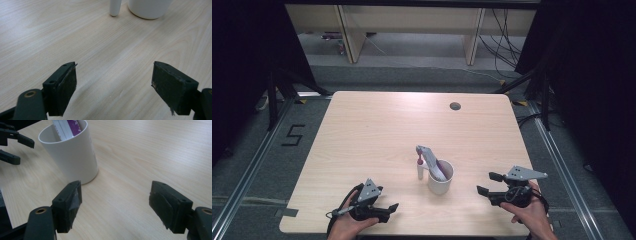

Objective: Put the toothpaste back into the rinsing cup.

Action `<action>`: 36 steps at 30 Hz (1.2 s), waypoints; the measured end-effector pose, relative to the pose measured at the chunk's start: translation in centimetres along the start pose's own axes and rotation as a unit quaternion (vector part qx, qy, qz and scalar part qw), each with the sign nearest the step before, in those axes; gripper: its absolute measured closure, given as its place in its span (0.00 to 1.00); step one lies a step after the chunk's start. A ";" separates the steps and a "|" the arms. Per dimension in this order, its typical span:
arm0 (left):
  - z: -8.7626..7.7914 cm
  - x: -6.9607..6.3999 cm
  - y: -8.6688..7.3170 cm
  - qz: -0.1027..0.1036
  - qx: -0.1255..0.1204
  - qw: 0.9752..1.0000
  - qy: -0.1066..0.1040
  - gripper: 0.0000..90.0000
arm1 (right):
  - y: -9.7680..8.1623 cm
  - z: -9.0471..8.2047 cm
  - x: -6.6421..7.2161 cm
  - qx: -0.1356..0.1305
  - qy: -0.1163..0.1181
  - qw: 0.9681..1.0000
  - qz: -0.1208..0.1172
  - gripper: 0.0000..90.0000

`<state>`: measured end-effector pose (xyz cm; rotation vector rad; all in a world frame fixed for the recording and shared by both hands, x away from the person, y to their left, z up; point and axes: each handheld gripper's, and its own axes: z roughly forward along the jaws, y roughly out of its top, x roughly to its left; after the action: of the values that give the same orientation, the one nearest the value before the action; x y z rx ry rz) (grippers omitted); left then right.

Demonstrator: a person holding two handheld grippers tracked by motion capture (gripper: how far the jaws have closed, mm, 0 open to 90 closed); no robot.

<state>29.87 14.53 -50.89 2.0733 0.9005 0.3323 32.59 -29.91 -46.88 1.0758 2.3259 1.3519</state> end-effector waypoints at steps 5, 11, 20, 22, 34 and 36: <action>0.0 0.0 0.0 0.001 0.000 1.000 0.000 0.22 | -0.6 -0.3 0.1 0.005 -0.005 1.000 -0.005 0.28; 0.0 0.0 0.0 0.001 0.001 1.000 0.001 0.22 | -1.1 -0.5 0.3 0.012 -0.011 1.000 -0.010 0.25; 0.0 0.0 0.0 0.000 0.001 1.000 0.001 0.22 | -1.9 -0.8 0.6 0.027 -0.016 1.000 -0.006 0.22; 0.0 -0.1 0.0 0.000 0.002 1.000 0.001 0.22 | -2.1 -0.8 0.8 0.031 -0.016 0.999 -0.003 0.21; 0.0 0.0 0.0 -0.001 0.002 1.000 0.001 0.22 | -3.0 -1.1 1.5 0.061 -0.021 0.998 0.000 0.20; 0.0 0.0 0.0 -0.001 0.001 1.000 0.001 0.22 | -3.1 -1.2 1.4 0.063 -0.023 0.998 -0.005 0.19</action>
<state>29.82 14.53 -50.91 2.0752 0.9048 0.3333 29.50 -30.59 -48.56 1.1161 2.4060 1.1776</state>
